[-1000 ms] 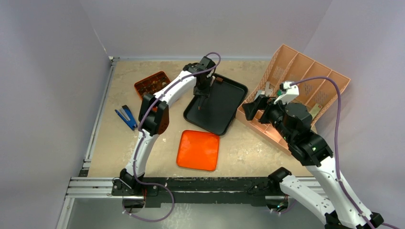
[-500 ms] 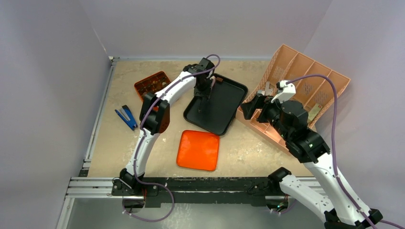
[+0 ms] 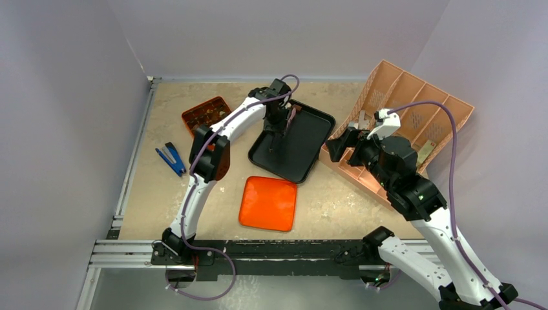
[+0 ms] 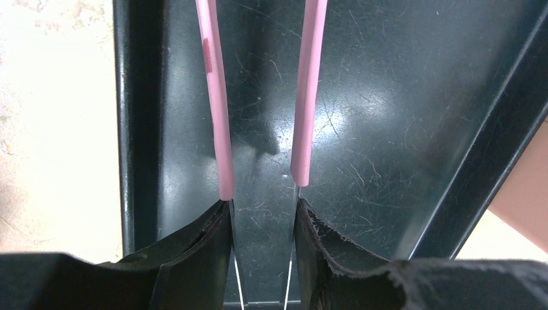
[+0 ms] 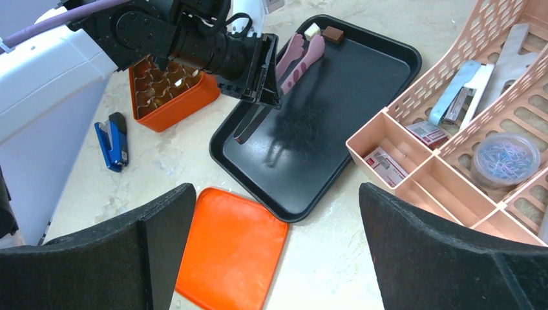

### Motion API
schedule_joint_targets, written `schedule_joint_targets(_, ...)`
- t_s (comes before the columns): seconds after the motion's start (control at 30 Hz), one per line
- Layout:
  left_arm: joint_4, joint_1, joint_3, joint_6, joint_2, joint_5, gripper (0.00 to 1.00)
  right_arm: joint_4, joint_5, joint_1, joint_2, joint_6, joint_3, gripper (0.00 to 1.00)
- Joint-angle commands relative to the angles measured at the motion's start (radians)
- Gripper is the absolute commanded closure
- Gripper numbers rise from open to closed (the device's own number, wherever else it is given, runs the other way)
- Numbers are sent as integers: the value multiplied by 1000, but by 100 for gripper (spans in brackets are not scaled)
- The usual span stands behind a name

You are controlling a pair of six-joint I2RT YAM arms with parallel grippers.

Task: Pack the chocolate
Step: Pick up the fake chocolate from the plate.

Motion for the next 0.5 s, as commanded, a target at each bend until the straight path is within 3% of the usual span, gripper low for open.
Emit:
schedule_joint_targets(0.0, 22, -13, 15, 43, -30, 50, 62, 33, 16, 4, -12, -15, 19, 2)
schedule_joint_targets(0.3, 29, -23, 13, 64, -25, 34, 64, 40, 19, 4, -6, -15, 21, 2)
schedule_joint_targets(0.47, 45, -23, 37, 55, -11, -48, 64, 41, 19, 4, -7, -14, 24, 2)
